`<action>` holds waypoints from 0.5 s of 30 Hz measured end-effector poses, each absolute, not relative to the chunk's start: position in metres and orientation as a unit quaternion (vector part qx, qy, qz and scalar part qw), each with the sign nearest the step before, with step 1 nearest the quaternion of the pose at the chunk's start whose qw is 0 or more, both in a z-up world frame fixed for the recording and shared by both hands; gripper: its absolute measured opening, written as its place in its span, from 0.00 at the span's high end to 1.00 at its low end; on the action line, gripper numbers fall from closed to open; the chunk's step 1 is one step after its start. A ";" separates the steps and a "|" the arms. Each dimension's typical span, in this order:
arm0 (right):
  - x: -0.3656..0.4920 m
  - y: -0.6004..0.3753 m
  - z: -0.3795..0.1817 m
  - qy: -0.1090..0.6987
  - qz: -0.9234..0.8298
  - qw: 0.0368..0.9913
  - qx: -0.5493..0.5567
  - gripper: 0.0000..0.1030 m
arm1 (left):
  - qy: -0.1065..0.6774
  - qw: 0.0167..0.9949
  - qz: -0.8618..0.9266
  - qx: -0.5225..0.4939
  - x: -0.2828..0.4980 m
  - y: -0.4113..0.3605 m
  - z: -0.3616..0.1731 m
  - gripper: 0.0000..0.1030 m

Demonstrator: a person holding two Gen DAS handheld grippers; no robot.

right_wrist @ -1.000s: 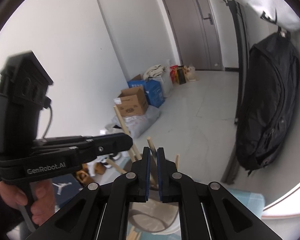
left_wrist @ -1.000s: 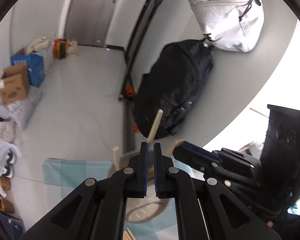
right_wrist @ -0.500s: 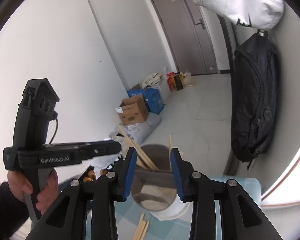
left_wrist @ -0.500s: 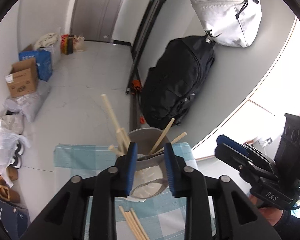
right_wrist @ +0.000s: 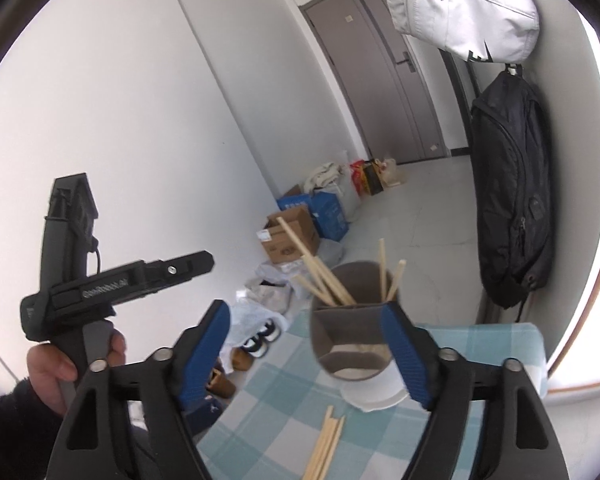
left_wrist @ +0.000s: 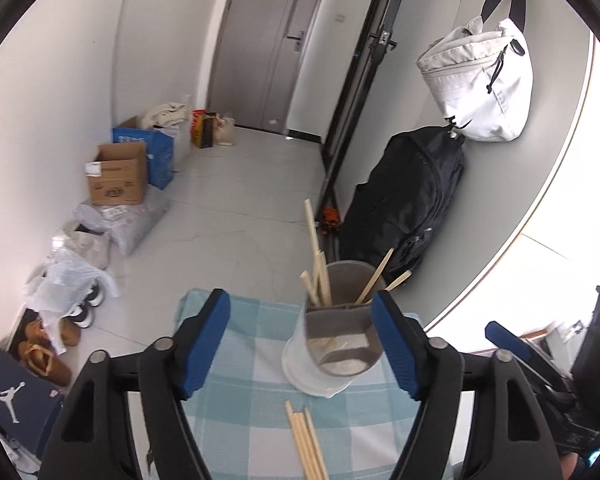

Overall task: Organize utensils
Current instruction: 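Raise both open grippers and move them back toward the chopstick bundle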

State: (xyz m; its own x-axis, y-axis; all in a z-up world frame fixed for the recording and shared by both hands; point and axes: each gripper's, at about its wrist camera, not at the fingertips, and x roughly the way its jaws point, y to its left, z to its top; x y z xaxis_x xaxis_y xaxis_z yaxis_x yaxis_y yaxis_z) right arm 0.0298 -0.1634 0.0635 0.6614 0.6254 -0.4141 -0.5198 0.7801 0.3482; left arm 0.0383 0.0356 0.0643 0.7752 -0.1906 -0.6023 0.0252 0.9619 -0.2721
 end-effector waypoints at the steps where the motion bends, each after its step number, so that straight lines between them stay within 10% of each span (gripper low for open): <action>1: 0.026 -0.162 0.063 0.262 0.316 0.906 0.098 0.18 | 0.324 0.936 -0.055 -0.123 0.034 0.034 0.062 0.29; 15: -0.014 -0.152 0.011 0.255 0.300 0.917 0.057 0.03 | 0.295 0.952 -0.006 -0.081 -0.015 0.018 0.023 0.19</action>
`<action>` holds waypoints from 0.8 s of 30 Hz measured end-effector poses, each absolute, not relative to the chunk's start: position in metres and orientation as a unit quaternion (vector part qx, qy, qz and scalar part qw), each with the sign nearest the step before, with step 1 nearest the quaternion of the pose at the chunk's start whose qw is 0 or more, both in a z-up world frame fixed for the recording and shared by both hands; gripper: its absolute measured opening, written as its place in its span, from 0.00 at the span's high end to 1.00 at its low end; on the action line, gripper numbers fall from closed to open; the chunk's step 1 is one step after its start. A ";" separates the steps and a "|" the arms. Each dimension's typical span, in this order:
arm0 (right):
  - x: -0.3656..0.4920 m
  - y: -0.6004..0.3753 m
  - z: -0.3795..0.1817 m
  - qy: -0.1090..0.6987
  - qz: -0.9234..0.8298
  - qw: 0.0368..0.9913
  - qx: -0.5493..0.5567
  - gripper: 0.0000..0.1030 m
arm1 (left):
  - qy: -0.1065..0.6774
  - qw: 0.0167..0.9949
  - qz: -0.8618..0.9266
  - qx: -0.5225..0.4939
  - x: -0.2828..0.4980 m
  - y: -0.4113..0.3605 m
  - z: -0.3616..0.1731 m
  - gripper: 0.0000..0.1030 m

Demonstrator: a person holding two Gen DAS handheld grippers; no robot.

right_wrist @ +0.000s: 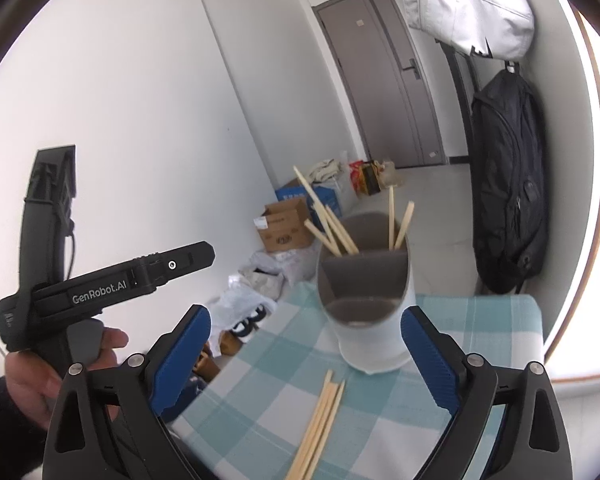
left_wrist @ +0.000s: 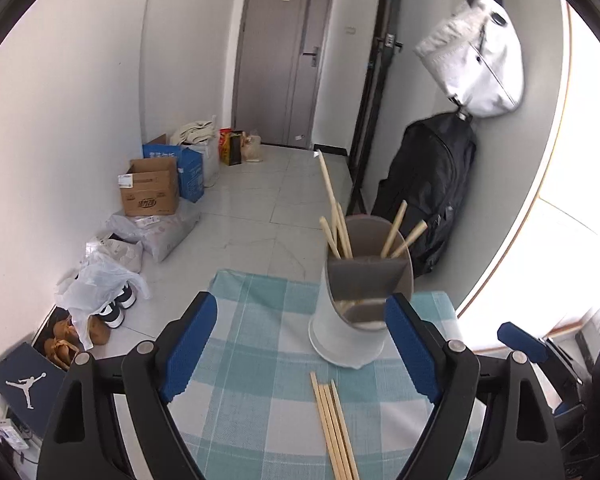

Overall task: Organize utensils
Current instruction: 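Raise both open grippers and move them back toward the chopstick bundle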

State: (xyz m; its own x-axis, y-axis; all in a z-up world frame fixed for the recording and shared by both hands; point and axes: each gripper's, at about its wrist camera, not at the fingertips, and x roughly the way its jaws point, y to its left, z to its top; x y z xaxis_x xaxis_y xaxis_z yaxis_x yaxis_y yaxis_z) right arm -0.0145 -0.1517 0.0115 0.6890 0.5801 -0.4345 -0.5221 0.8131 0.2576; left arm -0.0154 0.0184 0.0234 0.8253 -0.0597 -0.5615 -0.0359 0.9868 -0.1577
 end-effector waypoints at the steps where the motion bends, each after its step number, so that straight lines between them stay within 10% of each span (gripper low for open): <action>1: -0.016 -0.151 0.007 0.257 0.299 0.918 0.052 0.02 | 0.295 0.952 -0.004 -0.077 -0.017 0.017 0.021 0.19; 24: 0.004 -0.125 -0.062 0.381 0.271 0.884 -0.014 0.01 | 0.361 0.925 0.019 -0.118 -0.011 0.053 -0.046 0.14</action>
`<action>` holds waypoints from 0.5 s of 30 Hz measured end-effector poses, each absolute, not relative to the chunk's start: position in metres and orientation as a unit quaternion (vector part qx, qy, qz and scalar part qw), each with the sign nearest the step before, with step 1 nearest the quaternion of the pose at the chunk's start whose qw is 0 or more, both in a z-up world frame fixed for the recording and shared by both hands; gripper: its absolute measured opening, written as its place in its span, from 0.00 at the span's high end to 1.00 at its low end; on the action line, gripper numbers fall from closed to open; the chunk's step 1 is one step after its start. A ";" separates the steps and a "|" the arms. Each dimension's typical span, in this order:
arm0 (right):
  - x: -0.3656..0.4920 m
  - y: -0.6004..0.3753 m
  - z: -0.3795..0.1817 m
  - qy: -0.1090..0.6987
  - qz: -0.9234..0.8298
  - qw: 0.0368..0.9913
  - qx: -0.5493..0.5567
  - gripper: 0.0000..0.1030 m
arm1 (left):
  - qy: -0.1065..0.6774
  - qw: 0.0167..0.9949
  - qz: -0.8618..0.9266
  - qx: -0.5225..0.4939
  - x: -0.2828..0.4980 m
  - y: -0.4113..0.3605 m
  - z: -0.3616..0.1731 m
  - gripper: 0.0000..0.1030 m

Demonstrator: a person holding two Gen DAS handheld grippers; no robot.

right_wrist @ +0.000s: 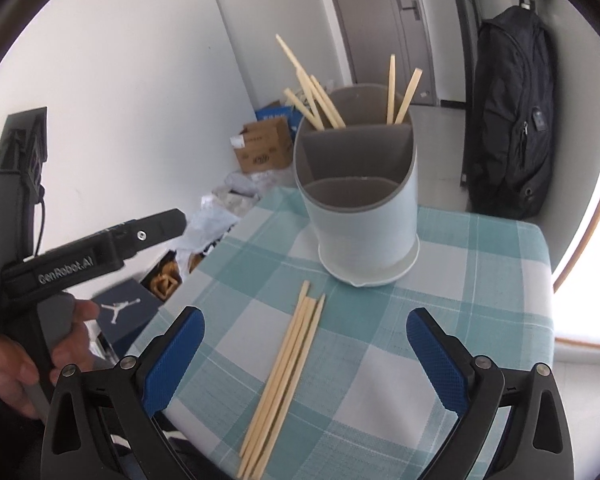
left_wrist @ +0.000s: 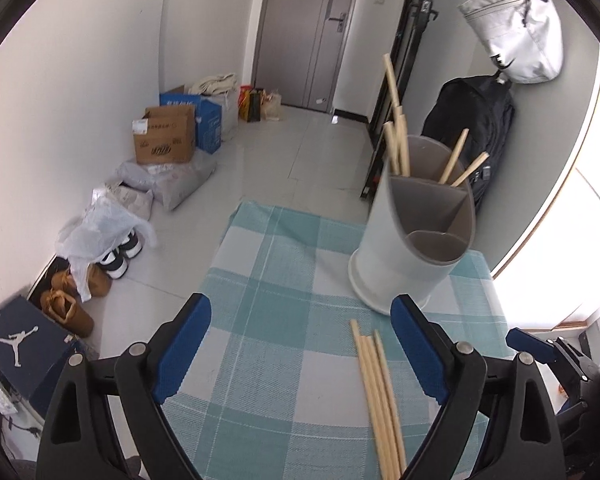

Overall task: Organize utensils
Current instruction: 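Raise both open grippers and move them back toward the chopstick bundle, then close the right gripper on one chopstick and lift it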

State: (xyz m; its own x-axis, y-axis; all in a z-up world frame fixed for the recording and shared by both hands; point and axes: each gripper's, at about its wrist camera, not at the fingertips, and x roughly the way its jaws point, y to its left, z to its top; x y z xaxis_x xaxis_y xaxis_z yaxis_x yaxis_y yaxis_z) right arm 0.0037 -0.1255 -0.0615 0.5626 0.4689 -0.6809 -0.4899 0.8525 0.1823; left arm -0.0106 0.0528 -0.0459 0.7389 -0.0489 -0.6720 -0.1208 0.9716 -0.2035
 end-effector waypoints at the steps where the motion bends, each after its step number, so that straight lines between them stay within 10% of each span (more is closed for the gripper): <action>1: 0.007 -0.125 -0.064 0.389 0.271 0.881 -0.011 0.01 | 0.363 0.924 0.019 -0.121 -0.010 0.055 -0.048 0.14; 15: 0.046 -0.103 -0.108 0.496 0.248 0.831 -0.036 0.55 | 0.387 0.908 0.023 -0.156 -0.003 0.071 -0.057 0.14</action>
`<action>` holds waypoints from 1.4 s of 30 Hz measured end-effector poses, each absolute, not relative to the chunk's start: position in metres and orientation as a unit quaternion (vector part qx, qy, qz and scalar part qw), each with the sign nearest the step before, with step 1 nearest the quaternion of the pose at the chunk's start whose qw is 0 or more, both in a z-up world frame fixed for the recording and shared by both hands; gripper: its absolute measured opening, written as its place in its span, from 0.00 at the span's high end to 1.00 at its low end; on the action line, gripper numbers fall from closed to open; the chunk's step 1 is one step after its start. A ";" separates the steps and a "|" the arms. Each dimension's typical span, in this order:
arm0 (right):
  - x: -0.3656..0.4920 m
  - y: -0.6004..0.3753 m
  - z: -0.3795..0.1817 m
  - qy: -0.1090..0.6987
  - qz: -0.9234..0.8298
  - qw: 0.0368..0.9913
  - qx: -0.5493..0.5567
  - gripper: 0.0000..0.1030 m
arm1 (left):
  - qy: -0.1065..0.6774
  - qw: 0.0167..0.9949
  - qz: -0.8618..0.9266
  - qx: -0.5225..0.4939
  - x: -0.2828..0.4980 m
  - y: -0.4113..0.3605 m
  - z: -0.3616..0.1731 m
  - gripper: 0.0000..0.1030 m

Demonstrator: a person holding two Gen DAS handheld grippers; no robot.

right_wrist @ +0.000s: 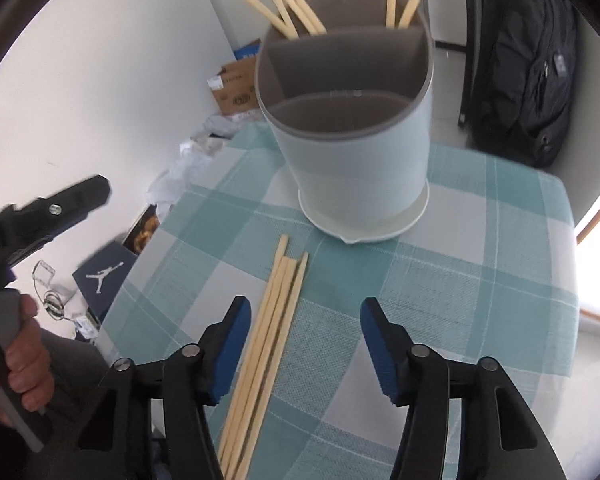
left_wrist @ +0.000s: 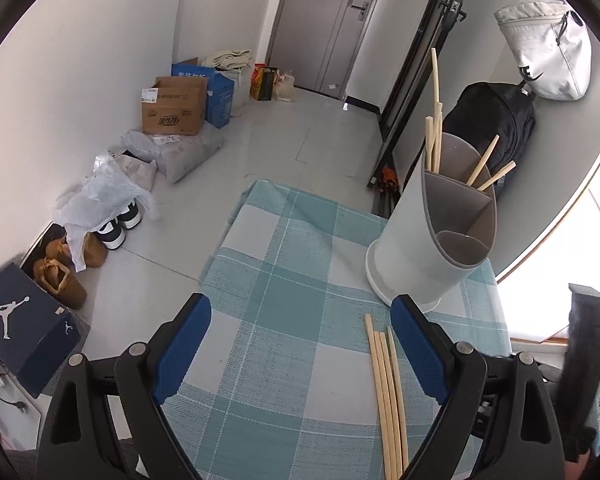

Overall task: Organize utensils
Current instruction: 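Close the right gripper on one chopstick and lift it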

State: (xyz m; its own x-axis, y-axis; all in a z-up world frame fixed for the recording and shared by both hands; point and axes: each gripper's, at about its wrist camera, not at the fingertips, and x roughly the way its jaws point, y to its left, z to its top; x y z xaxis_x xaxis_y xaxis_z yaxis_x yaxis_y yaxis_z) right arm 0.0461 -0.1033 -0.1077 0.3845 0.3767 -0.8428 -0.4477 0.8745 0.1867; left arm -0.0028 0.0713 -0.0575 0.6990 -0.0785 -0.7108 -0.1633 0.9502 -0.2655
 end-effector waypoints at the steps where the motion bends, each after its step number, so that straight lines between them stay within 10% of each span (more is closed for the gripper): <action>1: 0.049 -0.100 -0.111 0.504 0.248 0.826 -0.039 0.58 | 0.388 0.908 0.025 -0.154 -0.001 0.072 -0.058 0.14; 18: 0.064 -0.045 -0.141 0.540 0.185 0.805 -0.162 0.88 | 0.397 0.901 0.033 -0.172 -0.002 0.090 -0.060 0.14; 42: 0.077 -0.061 -0.115 0.517 0.215 0.827 -0.058 0.96 | 0.439 0.873 0.050 -0.208 0.004 0.111 -0.087 0.14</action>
